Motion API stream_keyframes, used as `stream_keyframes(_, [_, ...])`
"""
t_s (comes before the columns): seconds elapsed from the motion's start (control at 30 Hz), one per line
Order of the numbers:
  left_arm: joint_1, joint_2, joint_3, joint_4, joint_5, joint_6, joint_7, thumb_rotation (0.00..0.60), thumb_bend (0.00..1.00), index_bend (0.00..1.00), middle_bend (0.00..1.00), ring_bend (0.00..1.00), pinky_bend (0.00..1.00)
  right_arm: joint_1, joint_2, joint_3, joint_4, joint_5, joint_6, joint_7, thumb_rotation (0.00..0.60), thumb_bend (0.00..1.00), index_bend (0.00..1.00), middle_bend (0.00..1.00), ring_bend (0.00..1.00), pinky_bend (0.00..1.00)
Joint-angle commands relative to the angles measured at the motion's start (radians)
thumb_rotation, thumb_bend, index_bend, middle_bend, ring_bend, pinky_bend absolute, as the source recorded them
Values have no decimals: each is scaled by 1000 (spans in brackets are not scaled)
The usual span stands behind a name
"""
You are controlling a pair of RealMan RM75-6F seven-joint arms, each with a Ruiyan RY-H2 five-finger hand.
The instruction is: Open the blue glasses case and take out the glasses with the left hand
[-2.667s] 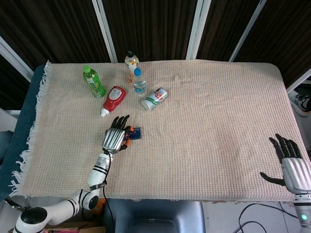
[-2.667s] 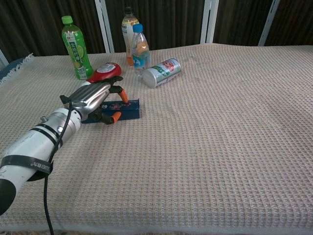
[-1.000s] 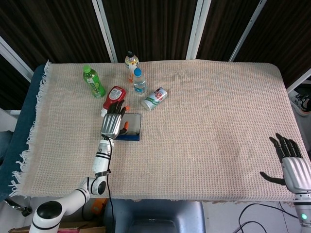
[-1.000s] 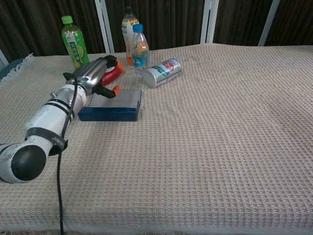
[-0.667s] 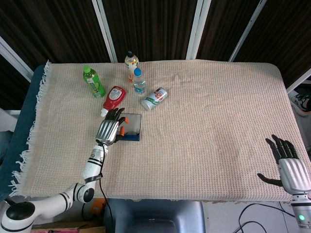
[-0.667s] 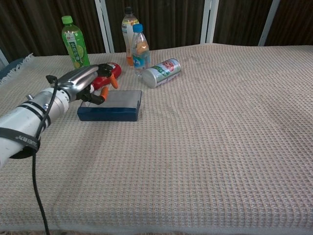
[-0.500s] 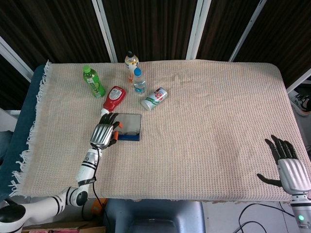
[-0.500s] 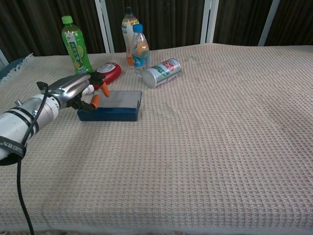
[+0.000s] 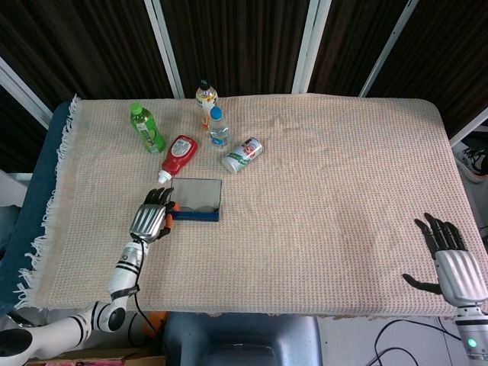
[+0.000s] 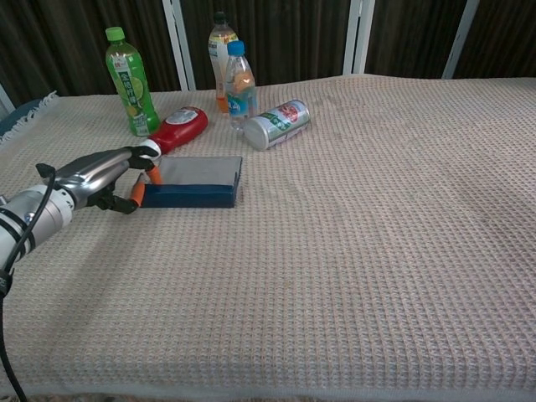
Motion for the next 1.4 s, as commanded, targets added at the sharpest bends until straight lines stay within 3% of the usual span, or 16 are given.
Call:
stream_keyframes(0.03, [14,13,17,-15,24,19,-6,600,707,434,61,0,44,1,-2,0,-1,1,-2,-3,600,176,0,0,0,0])
stream_keyframes(0.67, [95,168,194,-340,206,74,37,600,724,467,1,0,0,-8,6,-11,-9,-23,15,17,600,176,0,0,0,0])
stream_keyframes(0.8, [100,174,219,-390,245,82,64,600,665,443,0,0,0,-14,13,-13,-10,-34,28,35,600,176,0,0,0,0])
stream_keyframes(0.97, [100,157,228,-415,271,86,97,600,535,430,0,0,0,-19,22,-15,-10,-43,41,61,600,176,0,0,0,0])
stream_keyframes(1.4, [87,85,223,-432,306,72,116,600,532,366,0,0,0,-33,43,-13,-5,-55,71,122,600,176,0,0,0,0])
